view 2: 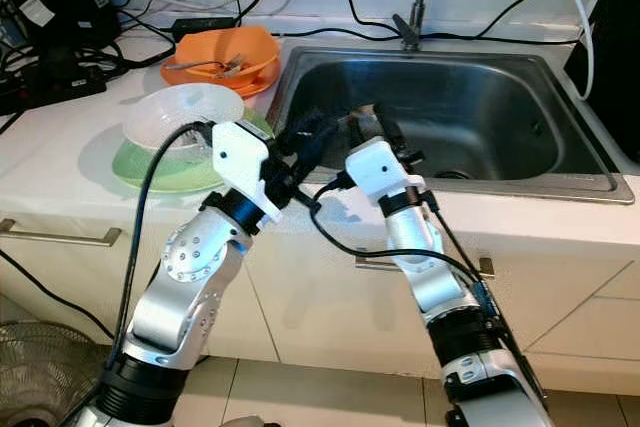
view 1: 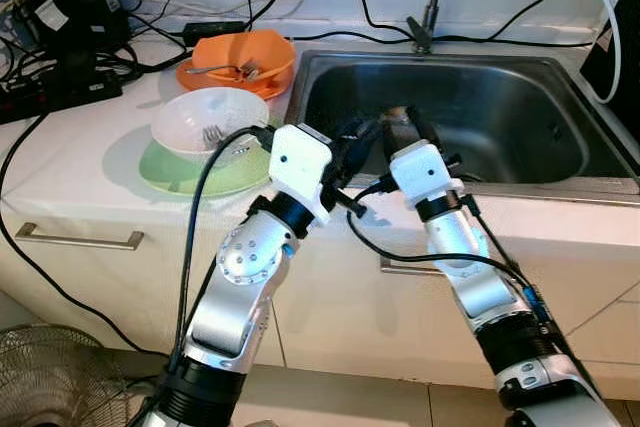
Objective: Kitchen organization
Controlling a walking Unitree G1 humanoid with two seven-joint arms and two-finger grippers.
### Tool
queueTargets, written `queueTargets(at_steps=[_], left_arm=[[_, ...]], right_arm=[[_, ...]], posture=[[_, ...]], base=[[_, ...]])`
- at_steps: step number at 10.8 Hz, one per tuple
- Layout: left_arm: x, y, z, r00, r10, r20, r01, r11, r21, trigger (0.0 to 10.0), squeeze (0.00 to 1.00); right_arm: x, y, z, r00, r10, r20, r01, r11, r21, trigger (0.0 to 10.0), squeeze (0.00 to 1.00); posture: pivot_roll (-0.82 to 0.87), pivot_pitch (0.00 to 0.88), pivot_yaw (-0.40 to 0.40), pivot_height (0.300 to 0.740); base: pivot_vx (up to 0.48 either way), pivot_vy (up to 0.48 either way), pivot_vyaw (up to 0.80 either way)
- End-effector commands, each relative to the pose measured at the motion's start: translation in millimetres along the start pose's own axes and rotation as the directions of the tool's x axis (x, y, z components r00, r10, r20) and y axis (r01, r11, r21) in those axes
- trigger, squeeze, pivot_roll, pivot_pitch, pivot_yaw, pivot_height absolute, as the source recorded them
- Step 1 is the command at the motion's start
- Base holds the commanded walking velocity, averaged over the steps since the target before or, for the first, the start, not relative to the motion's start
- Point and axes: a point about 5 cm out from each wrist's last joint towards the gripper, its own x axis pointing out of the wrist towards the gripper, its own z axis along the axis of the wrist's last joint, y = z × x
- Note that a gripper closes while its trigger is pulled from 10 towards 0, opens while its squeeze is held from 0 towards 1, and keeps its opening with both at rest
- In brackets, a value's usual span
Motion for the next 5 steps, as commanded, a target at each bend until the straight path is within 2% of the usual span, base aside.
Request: queueTargets(at_steps=[1, 2, 5], left_arm=[[0.6, -2.5, -2.3, 1.0, -0.022, -0.012, 0.022, 1.0, -0.011, 10.0, 0.0], [1.9, -4.6, -2.7, 1.0, -0.029, -0.009, 0.029, 1.0, -0.005, 10.0, 0.0], [1.8, -3.1, -3.4, 1.0, -0.019, -0.012, 0.019, 1.0, -0.002, 10.0, 0.0]], right_arm=[[1.3, 3.6, 5.5, 1.0, 0.011, 0.022, -0.011, 1.0, 0.005, 10.0, 0.0], [-0.1, 12.4, 9.9, 0.998, 0.041, 0.041, -0.042, 0.999, 0.015, 10.0, 0.0], [-0.2, 17.4, 14.0, 0.998, 0.045, 0.053, -0.047, 0.998, 0.034, 10.0, 0.0]], posture=[[0.08, 0.0, 0.07, 0.74], [0.08, 0.0, 0.07, 0.74], [0.08, 0.0, 0.066, 0.74]], base=[[0.0, 0.0, 0.0], [0.0, 0.0, 0.0], [0.0, 0.0, 0.0]])
